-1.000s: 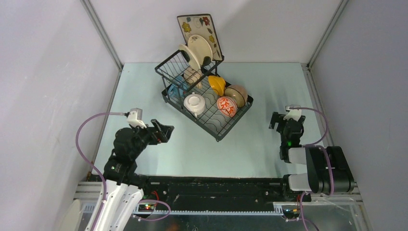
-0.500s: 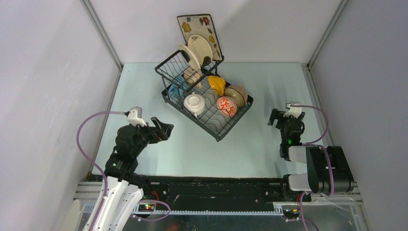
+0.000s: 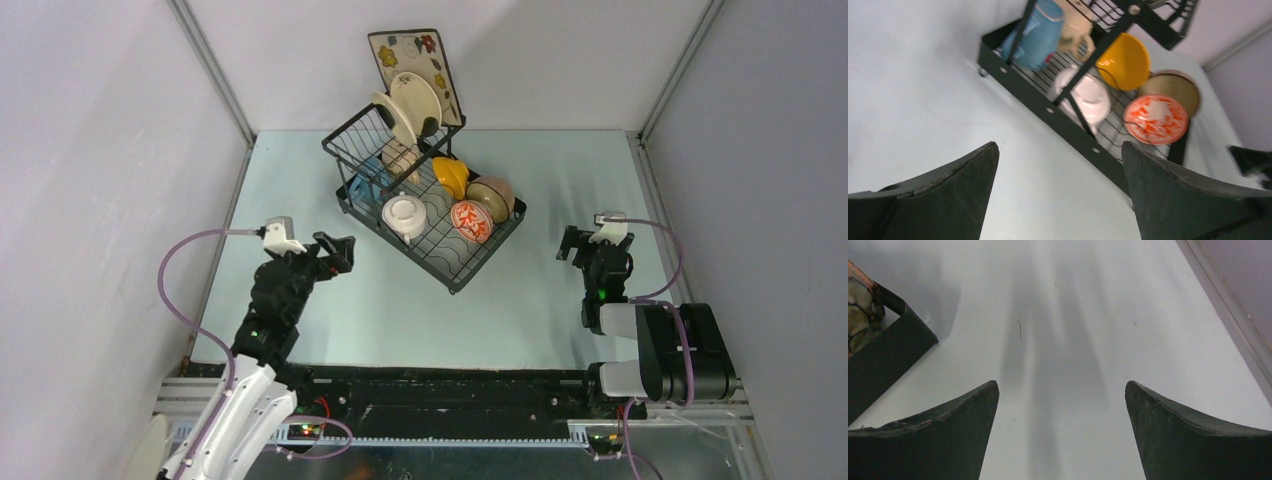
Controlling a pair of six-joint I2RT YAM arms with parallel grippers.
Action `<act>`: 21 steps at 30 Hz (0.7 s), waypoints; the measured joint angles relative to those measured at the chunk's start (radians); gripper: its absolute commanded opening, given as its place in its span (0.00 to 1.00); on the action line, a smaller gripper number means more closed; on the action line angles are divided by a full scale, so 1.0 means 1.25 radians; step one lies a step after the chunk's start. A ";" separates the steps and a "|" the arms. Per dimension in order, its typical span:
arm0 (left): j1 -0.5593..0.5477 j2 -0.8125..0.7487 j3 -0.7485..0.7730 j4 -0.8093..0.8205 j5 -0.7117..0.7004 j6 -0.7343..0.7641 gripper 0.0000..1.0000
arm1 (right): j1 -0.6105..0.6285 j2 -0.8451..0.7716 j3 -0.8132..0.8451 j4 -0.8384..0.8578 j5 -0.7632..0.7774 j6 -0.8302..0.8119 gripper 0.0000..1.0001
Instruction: Load the mixed dishes into the dish rack
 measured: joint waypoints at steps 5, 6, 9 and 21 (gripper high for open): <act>-0.039 0.003 -0.063 0.103 -0.206 0.147 1.00 | 0.000 0.000 0.000 0.000 0.000 0.000 0.99; -0.039 0.005 -0.090 0.155 -0.245 0.188 1.00 | 0.000 0.000 0.000 0.000 0.000 0.000 1.00; -0.027 0.029 -0.211 0.351 -0.320 0.307 1.00 | 0.000 0.000 0.000 0.000 0.000 0.000 1.00; 0.159 0.325 -0.322 0.751 -0.223 0.440 1.00 | 0.000 0.000 0.000 0.003 -0.001 0.000 1.00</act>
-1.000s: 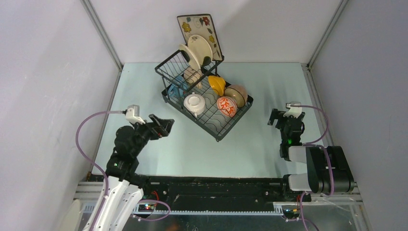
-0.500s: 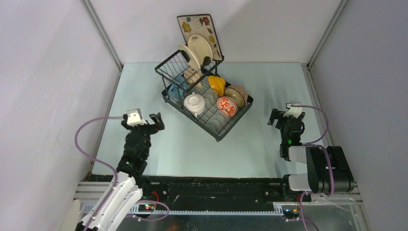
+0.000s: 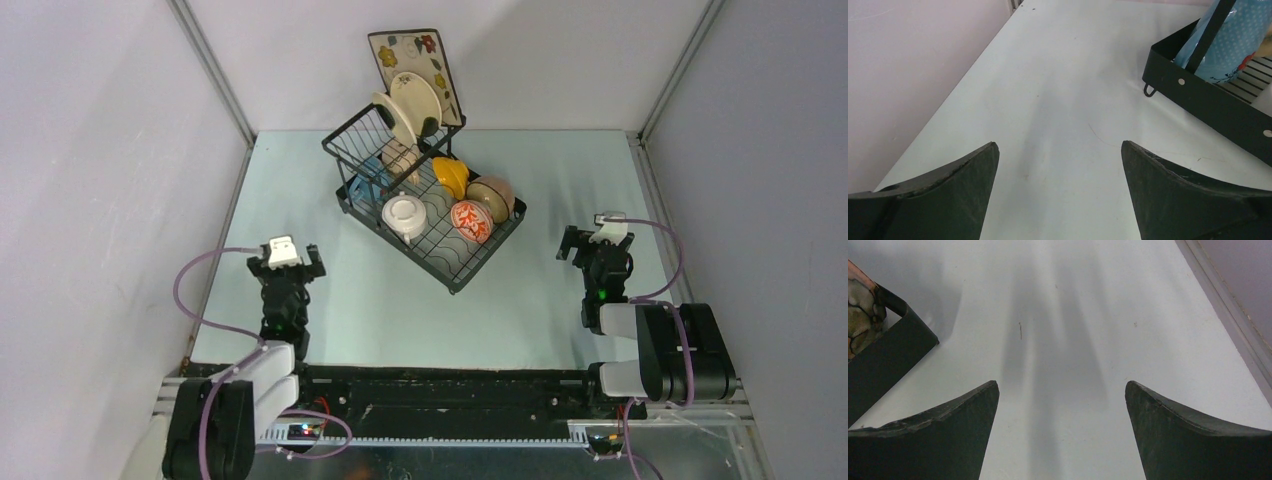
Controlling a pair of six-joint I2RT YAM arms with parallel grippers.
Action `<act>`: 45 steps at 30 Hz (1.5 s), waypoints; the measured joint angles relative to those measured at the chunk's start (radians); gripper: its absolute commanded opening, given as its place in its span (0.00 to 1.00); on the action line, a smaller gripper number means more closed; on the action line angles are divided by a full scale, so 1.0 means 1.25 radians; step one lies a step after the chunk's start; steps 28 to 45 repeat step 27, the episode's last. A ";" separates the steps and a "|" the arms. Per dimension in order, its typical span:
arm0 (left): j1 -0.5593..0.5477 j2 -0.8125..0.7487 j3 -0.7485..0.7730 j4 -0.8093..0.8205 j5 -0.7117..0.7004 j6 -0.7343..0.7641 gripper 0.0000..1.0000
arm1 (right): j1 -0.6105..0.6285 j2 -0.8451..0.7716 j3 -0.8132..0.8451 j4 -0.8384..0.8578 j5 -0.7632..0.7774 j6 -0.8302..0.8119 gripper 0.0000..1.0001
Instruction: Load the mixed dishes into the dish rack
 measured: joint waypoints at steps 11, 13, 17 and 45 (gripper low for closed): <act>0.087 0.265 0.049 0.195 0.103 -0.039 1.00 | 0.000 0.000 0.000 0.002 0.000 0.000 1.00; 0.087 0.265 0.098 0.163 0.104 -0.043 1.00 | 0.000 0.000 0.000 0.002 0.000 0.000 0.99; 0.087 0.264 0.123 0.160 0.106 -0.042 1.00 | 0.000 0.000 0.000 0.002 0.000 0.000 1.00; 0.087 0.268 0.123 0.122 0.105 -0.044 1.00 | 0.000 0.000 0.000 0.002 0.000 0.000 1.00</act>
